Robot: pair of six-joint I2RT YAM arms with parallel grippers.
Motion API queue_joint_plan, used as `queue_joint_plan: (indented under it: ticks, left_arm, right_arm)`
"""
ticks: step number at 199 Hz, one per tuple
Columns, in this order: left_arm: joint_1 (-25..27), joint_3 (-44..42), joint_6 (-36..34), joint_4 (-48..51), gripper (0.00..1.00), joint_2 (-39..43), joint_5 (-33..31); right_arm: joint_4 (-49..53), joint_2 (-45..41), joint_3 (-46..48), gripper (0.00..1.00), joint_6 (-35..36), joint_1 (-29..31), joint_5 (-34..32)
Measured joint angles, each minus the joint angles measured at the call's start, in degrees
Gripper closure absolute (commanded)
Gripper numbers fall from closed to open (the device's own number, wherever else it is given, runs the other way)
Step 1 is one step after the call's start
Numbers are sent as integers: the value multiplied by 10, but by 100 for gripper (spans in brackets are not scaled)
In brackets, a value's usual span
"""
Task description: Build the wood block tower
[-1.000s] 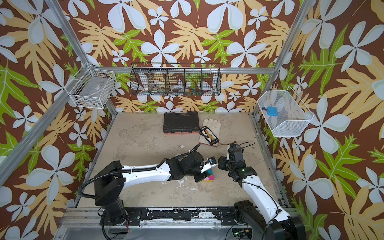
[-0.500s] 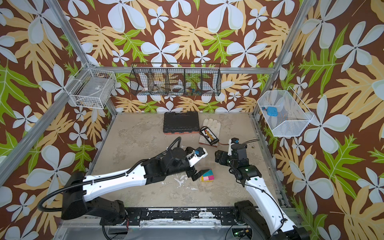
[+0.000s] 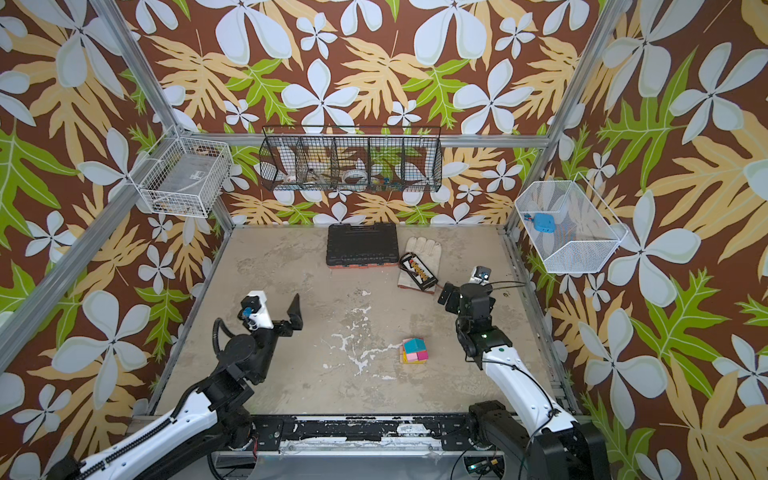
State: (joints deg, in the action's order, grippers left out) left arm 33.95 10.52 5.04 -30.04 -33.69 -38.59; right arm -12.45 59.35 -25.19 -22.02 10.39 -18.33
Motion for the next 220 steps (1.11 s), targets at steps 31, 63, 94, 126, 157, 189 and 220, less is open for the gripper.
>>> queue_joint_plan:
  ticks: [31,63,94,126,157,189,220]
  left_arm:
    - [-125,-68,20,-102,0,-85,-16]
    - [-150,-79,-28,-195,0,-260,-18]
    - [-168,-92,-53,-297,0,-300,6]
    - [-235,-102,-32,-417,0,-339,57]
    - [-281,-103,-17,-535,0,-472,128]
    - [-290,-48,-6,-506,0,-490,171]
    - [-292,-35,2,-477,0,-496,181]
  right_arm:
    - [-157,81,101,1,96,-3,-79]
    - [-285,119,120,0,140,-7,-97]
    - [-387,111,161,0,161,-23,-67]
    - [-492,150,179,0,175,-40,-28]
    - [-539,236,173,0,173,-81,11]
    - [-560,243,151,0,174,-77,34]
    - [-560,243,150,0,175,-76,35]
